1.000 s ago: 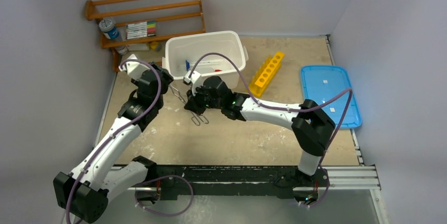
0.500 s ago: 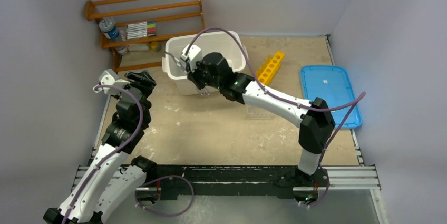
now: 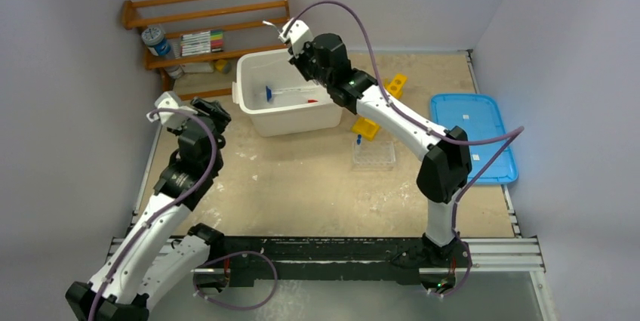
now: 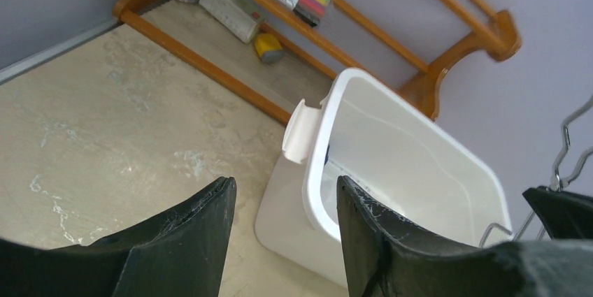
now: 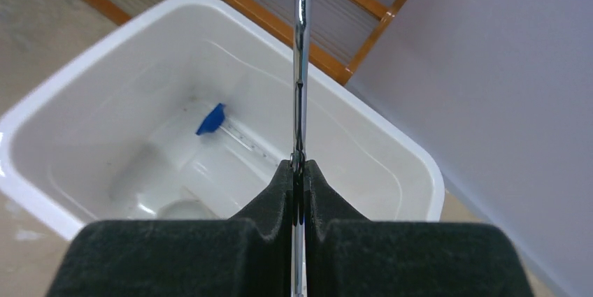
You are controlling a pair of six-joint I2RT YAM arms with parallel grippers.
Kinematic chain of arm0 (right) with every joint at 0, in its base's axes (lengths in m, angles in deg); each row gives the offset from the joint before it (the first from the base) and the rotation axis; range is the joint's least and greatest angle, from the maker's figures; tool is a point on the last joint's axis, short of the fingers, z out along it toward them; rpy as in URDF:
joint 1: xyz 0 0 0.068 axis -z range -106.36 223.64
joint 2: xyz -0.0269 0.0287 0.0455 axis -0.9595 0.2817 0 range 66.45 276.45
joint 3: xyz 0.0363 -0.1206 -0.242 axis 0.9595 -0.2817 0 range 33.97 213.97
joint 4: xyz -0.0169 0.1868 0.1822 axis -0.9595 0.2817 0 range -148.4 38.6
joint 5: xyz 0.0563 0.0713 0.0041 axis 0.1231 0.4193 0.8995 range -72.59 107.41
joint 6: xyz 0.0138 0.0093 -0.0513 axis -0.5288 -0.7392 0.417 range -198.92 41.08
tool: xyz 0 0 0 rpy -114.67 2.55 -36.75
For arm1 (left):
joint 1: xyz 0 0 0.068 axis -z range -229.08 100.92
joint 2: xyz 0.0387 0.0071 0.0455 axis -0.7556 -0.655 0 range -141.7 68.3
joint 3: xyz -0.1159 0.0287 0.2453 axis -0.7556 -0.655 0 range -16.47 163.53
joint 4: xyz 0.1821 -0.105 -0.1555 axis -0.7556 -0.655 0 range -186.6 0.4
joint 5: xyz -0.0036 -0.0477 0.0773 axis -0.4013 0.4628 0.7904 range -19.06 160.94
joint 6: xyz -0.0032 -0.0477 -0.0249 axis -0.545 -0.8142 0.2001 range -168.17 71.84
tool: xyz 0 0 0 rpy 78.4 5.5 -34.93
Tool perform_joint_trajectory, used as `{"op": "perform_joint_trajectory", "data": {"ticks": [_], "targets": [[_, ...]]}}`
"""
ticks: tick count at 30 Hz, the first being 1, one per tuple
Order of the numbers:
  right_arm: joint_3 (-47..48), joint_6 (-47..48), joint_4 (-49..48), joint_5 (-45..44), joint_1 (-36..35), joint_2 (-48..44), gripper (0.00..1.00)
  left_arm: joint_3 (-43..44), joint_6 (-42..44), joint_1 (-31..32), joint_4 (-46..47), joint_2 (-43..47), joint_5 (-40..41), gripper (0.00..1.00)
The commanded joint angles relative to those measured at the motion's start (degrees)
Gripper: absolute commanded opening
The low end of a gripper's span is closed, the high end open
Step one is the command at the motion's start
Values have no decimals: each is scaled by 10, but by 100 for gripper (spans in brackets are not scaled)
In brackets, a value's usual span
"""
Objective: Organize the chemistry lab equipment
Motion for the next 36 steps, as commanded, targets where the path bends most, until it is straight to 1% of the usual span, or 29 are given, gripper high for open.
{"op": "perform_joint_trajectory", "data": {"ticks": [1, 5, 8, 11, 17, 24, 27, 36], "targets": [[27, 115, -33, -8, 4, 29, 0, 32, 18, -3, -3, -29, -24, 54], [29, 155, -12, 44, 18, 43, 0, 36, 28, -3, -1, -25, -14, 54], [37, 167, 7, 71, 31, 58, 0, 39, 36, -3, -1, -26, -9, 54], [82, 174, 58, 111, 46, 92, 0, 43, 41, -3, -3, -37, -9, 54], [156, 203, 111, 127, 54, 157, 0, 49, 45, -3, 2, -63, -18, 54], [259, 247, 214, 181, 63, 225, 0, 65, 60, -4, 2, -90, -19, 54], [257, 267, 215, 194, 66, 230, 0, 65, 63, -4, 3, -96, -20, 54], [266, 254, 220, 197, 66, 269, 0, 62, 56, -4, 8, -124, -43, 54]]}}
